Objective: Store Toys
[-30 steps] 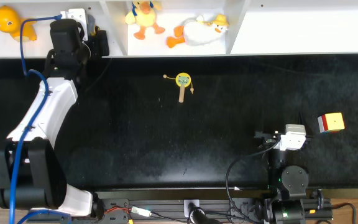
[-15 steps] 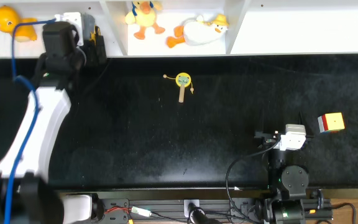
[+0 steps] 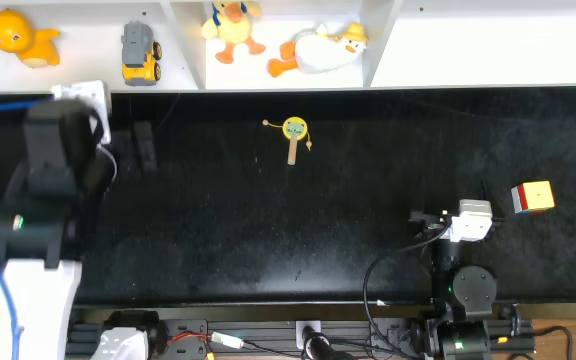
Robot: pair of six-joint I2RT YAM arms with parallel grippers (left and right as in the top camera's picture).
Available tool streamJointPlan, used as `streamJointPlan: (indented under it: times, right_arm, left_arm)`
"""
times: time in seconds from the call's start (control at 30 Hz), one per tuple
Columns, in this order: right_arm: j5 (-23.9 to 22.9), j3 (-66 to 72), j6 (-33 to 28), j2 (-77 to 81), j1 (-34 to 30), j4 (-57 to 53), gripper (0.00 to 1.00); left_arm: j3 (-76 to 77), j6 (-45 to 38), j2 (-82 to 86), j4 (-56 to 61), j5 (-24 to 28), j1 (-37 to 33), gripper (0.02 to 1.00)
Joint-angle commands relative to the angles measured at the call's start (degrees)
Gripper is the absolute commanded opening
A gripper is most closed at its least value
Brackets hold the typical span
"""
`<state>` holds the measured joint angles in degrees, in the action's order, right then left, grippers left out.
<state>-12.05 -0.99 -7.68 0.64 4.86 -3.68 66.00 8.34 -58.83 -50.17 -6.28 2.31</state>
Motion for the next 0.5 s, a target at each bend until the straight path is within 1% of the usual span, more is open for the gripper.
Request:
streamJointPlan:
  times: [0.03,0.33,0.5]
  right_arm:
    - [0.04,0.70,0.42,-0.44,-0.39,0.31,0.996]
    - [0.04,0.70,0.42,-0.44,-0.39,0.31,0.996]
    - [0.04,0.70,0.42,-0.44,-0.39,0.33,0.996]
  left_arm:
    - [0.17,3.10,5.84,-0.33,-1.09,0.39,0.998]
    - [0.17,3.10,6.56,-0.74,-1.07,0.39,0.998]
    - [0.17,3.10,5.11,-7.37,-1.07,0.39,0.996]
